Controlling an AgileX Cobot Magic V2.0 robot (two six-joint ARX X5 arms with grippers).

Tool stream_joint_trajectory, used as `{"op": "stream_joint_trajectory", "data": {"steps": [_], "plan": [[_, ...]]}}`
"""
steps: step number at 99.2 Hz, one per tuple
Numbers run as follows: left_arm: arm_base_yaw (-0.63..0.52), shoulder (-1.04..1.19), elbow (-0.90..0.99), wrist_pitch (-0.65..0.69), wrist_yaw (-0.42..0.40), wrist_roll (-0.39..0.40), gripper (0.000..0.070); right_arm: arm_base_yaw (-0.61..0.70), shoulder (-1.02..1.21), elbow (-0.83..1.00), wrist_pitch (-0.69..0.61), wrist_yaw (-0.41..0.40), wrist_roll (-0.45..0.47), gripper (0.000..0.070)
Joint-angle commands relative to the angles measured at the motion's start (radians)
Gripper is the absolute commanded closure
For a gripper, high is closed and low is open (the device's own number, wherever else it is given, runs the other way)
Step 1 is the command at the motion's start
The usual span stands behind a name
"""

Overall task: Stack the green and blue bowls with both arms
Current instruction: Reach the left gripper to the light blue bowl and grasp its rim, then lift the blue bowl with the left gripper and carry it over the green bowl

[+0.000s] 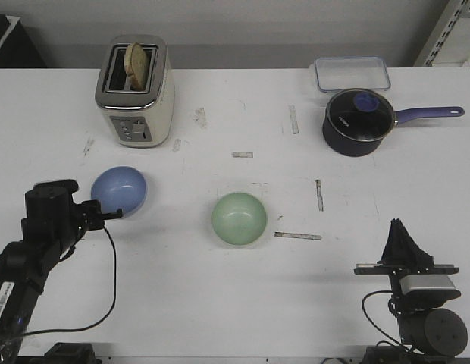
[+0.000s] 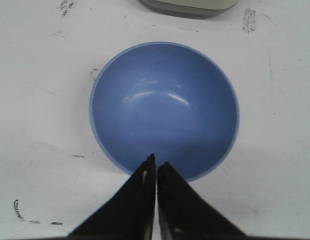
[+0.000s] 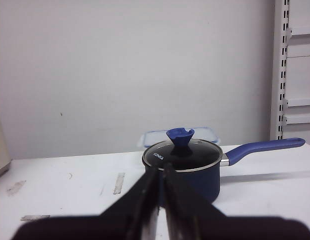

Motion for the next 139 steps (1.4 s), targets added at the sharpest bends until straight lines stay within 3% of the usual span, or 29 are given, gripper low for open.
{"op": "stream_joint_trajectory", "data": {"steps": [1, 15, 38, 46, 54, 60, 139], "plan": [[0.004, 0.049, 0.083, -0.039, 0.024, -0.066, 0.0699, 0.001, -0.001, 0.0, 0.011, 0.0, 0.003, 0.0696], [0.033, 0.157, 0.225, -0.179, 0.056, -0.098, 0.0699, 0.001, -0.001, 0.0, 0.011, 0.0, 0.003, 0.0696], [0.116, 0.321, 0.379, -0.339, 0.193, -0.092, 0.0681, 0.001, -0.001, 0.0, 0.011, 0.0, 0.003, 0.0696], [0.15, 0.357, 0.387, -0.351, 0.227, -0.092, 0.0562, 0.001, -0.001, 0.0, 0.011, 0.0, 0.003, 0.0696], [0.182, 0.397, 0.387, -0.361, 0.238, -0.092, 0.0389, 0.001, -0.001, 0.0, 0.011, 0.0, 0.003, 0.0696], [0.2, 0.422, 0.387, -0.367, 0.238, -0.092, 0.0323, 0.001, -0.001, 0.0, 0.011, 0.0, 0.003, 0.0696], [0.222, 0.705, 0.387, -0.225, 0.233, -0.058, 0.0339, 0.001, -0.001, 0.0, 0.011, 0.0, 0.003, 0.0696]]}}
